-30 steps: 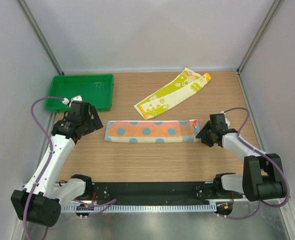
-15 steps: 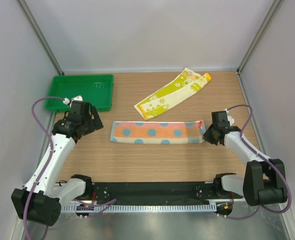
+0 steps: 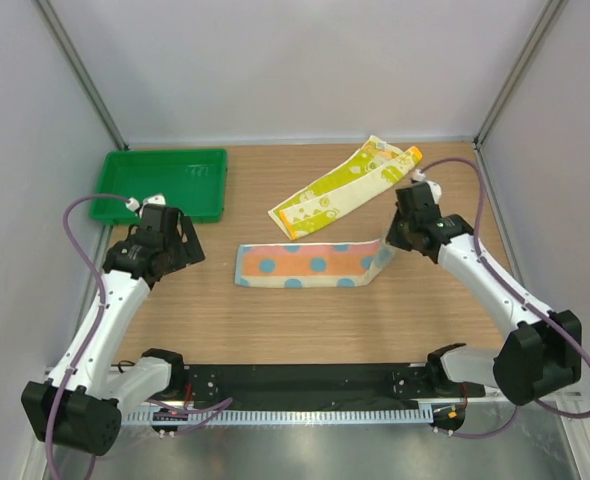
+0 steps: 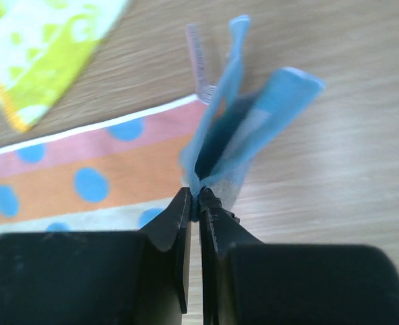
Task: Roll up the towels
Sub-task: Fold the towel
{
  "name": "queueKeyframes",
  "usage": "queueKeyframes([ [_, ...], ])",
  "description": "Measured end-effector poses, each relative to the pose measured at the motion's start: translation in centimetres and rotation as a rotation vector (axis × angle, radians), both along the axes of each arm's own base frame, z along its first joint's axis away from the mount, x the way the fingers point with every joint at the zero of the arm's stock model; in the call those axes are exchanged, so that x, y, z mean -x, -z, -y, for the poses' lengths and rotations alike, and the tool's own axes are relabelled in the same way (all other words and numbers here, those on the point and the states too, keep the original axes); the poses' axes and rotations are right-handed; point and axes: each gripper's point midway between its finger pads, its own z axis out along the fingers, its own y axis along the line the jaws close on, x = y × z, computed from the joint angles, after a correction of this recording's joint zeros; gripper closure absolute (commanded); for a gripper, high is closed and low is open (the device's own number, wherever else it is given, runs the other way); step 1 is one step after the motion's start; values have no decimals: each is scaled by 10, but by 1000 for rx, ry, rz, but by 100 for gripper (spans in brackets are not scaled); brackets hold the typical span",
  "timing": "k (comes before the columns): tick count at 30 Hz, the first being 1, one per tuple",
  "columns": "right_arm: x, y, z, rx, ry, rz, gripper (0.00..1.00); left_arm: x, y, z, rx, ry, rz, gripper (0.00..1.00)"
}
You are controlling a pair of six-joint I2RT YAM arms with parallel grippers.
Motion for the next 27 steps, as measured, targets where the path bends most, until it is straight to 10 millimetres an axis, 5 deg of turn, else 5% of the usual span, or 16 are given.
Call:
queueKeyframes([
  [5,-13,-29,-85,-27,-242,45,99,1,-3,-1,-9,9,16,12],
  [12,-8,-42,-189,-52,-485,53,99,0,1,-1,-15,11,-3,12],
  [19,-4,-32,-253,-45,-600,36,99,0,2,-1,-15,11,-4,12],
  [27,4,-20,-289,-39,-661,19,99,0,2,-1,-15,11,-4,12],
])
